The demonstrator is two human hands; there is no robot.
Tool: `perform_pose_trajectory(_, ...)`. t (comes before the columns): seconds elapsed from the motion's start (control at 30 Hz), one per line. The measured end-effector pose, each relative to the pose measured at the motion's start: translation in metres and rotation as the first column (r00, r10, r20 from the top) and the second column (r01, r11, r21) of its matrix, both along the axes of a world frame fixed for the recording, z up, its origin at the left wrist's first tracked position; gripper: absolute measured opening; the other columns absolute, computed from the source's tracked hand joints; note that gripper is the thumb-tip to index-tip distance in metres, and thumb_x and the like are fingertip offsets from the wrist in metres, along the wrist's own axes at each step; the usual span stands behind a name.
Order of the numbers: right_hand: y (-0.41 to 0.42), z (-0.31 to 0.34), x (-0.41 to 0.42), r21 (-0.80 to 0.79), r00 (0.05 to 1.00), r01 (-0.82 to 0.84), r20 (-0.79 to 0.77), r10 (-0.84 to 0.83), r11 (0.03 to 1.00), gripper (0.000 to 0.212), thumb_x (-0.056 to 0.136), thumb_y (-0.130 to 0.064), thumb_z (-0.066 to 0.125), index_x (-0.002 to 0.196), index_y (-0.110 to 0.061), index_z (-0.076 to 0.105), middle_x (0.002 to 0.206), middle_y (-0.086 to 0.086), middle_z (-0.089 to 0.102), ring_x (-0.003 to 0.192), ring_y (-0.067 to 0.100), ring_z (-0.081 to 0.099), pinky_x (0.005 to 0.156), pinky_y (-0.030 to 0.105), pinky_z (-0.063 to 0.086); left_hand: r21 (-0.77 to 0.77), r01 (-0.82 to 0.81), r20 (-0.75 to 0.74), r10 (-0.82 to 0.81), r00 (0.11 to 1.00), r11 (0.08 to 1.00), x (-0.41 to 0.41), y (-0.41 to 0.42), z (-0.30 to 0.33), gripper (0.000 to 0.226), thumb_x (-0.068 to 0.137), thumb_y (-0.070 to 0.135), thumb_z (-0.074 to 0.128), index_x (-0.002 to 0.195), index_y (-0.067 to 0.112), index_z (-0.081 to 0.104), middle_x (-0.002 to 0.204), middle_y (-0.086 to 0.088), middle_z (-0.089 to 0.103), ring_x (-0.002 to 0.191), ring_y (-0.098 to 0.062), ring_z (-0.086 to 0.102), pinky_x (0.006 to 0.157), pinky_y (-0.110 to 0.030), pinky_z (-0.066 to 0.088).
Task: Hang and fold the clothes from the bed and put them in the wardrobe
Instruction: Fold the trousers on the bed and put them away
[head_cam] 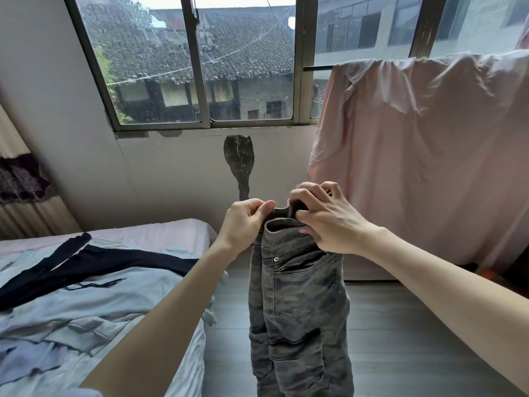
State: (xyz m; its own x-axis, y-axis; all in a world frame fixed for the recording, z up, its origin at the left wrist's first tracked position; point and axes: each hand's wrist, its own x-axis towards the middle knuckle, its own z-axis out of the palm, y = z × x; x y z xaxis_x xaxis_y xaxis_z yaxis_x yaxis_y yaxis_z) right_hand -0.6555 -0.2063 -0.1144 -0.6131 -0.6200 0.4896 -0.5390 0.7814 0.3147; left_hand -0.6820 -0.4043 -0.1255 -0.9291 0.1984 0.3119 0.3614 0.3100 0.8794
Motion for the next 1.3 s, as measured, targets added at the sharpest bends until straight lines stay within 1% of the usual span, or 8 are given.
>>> perform_pose_trajectory(0.1,0.004,0.003,0.003,-0.001,0.999,-0.027,0.047,0.027,1.000,0.012,0.073,-0.019,0.074,0.081,-0.013,0.066,0.142,0.010,0.045,0.134,0.029,0.038,0.102,0.060,0.031,-0.071,0.061,-0.063,-0.065,0.996,0.996,0.005,0.004,0.006,0.022,0.092,0.027,0.059,0.079,0.014,0.071,0.073,-0.008,0.070,0.065,-0.012,0.055,0.071,-0.039,0.051)
perform_pose_trajectory(0.23,0.009,0.005,0.003,-0.027,0.991,-0.070,0.113,0.073,0.997,0.014,0.080,-0.021,0.063,0.088,-0.011,0.069,0.122,-0.001,0.061,0.127,0.022,0.050,0.108,0.060,0.019,-0.043,0.144,-0.012,-0.144,0.989,0.989,0.007,0.005,0.009,0.023,0.093,0.024,0.058,0.084,0.008,0.070,0.073,-0.008,0.069,0.066,-0.011,0.054,0.065,-0.031,0.047)
perform_pose_trajectory(0.57,0.005,0.014,-0.007,0.004,0.990,0.012,0.142,-0.013,1.000,0.014,0.083,-0.019,0.063,0.081,-0.005,0.063,0.088,0.007,0.061,0.085,0.029,0.062,0.100,0.044,0.041,0.282,0.273,0.142,-0.321,0.936,0.920,0.014,-0.004,0.008,0.047,0.080,0.054,0.066,0.102,0.013,0.067,0.096,-0.010,0.070,0.091,-0.020,0.063,0.086,-0.037,0.051)
perform_pose_trajectory(0.7,-0.008,0.013,-0.010,0.038,0.987,0.036,0.154,-0.042,0.999,0.019,0.089,-0.022,0.056,0.090,-0.004,0.063,0.100,0.008,0.061,0.097,0.029,0.059,0.107,0.043,0.031,0.160,0.176,0.047,-0.185,0.982,0.971,0.021,-0.001,-0.001,0.023,0.078,0.022,0.076,0.098,0.013,0.068,0.089,0.001,0.070,0.081,-0.004,0.063,0.078,-0.023,0.050)
perform_pose_trajectory(0.9,0.001,0.015,-0.017,-0.397,0.990,-0.115,-0.116,0.074,0.910,0.025,0.083,-0.032,0.056,0.099,-0.013,0.053,0.115,0.007,0.059,0.111,0.022,0.051,0.103,0.038,0.031,0.271,-0.021,0.009,0.019,1.000,0.962,0.012,-0.014,-0.007,0.014,0.080,0.026,0.072,0.086,0.014,0.070,0.084,-0.007,0.070,0.081,-0.018,0.062,0.086,-0.046,0.051)
perform_pose_trajectory(1.0,0.010,-0.006,-0.010,-0.394,0.955,-0.148,-0.295,0.028,0.907,0.011,0.084,-0.023,0.058,0.088,-0.013,0.054,0.099,0.007,0.060,0.098,0.019,0.049,0.087,0.033,0.036,0.308,-0.067,0.033,0.060,0.998,0.949,0.011,-0.020,-0.012,0.007,0.084,0.018,0.070,0.087,0.012,0.069,0.087,-0.010,0.070,0.083,-0.020,0.062,0.091,-0.051,0.050)
perform_pose_trajectory(1.17,0.003,-0.035,-0.011,-0.388,0.994,0.034,-0.087,-0.073,0.921,0.036,0.080,-0.037,0.056,0.106,-0.013,0.059,0.098,0.001,0.064,0.094,0.021,0.056,0.080,0.039,0.043,0.346,-0.060,0.047,0.046,0.998,0.936,0.012,-0.021,-0.009,0.006,0.086,0.013,0.065,0.088,0.007,0.068,0.085,-0.009,0.068,0.081,-0.018,0.060,0.087,-0.044,0.051)
perform_pose_trajectory(1.3,-0.003,-0.029,-0.019,-0.332,0.989,0.045,-0.117,-0.089,0.942,0.028,0.083,-0.034,0.047,0.081,-0.012,0.063,0.087,0.000,0.059,0.088,0.021,0.051,0.075,0.042,0.047,0.330,-0.041,0.028,0.033,0.999,0.943,0.012,-0.026,-0.006,0.005,0.087,0.013,0.064,0.088,0.011,0.068,0.084,-0.005,0.069,0.081,-0.015,0.062,0.084,-0.037,0.051)
